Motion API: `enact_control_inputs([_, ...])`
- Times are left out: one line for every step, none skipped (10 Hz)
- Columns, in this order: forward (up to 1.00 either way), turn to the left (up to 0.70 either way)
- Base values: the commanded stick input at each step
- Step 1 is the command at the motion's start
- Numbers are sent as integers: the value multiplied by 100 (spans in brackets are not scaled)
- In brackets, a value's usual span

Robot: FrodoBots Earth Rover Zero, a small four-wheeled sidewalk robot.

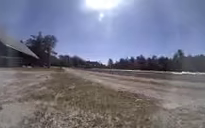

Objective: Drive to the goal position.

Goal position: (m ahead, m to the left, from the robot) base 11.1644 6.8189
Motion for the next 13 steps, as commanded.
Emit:
enact_control_inputs([70, 0])
enact_control_inputs([70, 0])
enact_control_inputs([70, 0])
enact_control_inputs([70, 0])
enact_control_inputs([70, 0])
enact_control_inputs([70, 0])
enact_control_inputs([70, 0])
enact_control_inputs([70, 0])
enact_control_inputs([70, 0])
enact_control_inputs([70, 0])
enact_control_inputs([70, 0])
enact_control_inputs([70, 0])
enact_control_inputs([70, 0])
